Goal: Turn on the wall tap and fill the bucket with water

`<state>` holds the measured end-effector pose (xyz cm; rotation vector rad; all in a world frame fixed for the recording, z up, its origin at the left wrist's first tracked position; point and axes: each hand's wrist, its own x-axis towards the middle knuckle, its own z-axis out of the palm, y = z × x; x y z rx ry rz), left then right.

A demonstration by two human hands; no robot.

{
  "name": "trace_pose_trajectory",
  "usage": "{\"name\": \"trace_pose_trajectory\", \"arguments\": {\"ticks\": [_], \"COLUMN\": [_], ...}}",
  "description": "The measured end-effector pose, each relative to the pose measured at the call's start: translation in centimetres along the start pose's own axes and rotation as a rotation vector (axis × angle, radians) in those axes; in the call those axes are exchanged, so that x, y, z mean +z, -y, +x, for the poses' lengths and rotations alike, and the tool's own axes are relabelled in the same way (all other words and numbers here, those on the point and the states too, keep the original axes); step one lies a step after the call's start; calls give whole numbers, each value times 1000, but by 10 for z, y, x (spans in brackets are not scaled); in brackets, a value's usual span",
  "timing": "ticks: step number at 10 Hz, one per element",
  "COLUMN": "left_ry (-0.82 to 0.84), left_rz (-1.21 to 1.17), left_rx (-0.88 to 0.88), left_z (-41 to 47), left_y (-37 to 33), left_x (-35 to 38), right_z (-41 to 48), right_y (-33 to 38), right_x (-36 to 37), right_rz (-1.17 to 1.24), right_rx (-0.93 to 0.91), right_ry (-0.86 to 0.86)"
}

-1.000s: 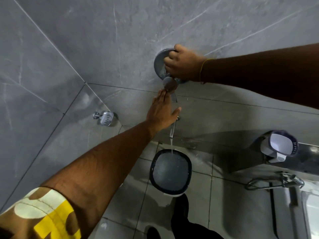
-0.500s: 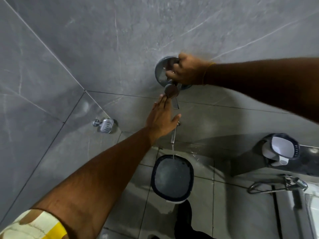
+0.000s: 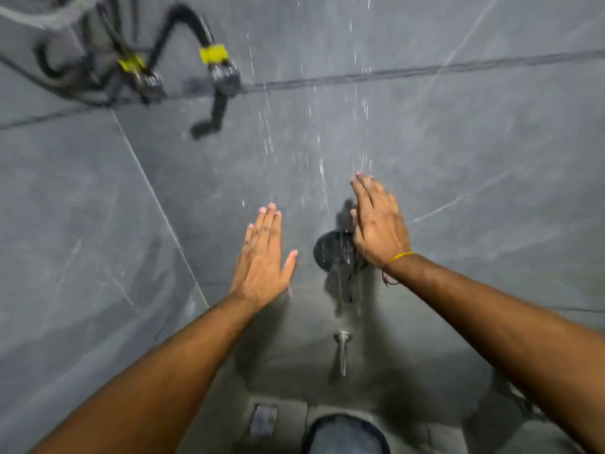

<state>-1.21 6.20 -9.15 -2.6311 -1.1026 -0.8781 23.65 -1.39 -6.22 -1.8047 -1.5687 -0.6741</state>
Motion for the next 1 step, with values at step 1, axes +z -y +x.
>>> {"name": "trace_pose_trajectory", "arguments": {"ticks": [1], "left_ry": [-185], "left_rz": [-14], "left_rx": [66], "left_z": [22], "left_y": [-6], "left_x": [-76], "right_z": [31], "right_y": [41], "right_x": [-70], "right_rz": [76], "right_rx": [52], "right_ry": [-187]}}
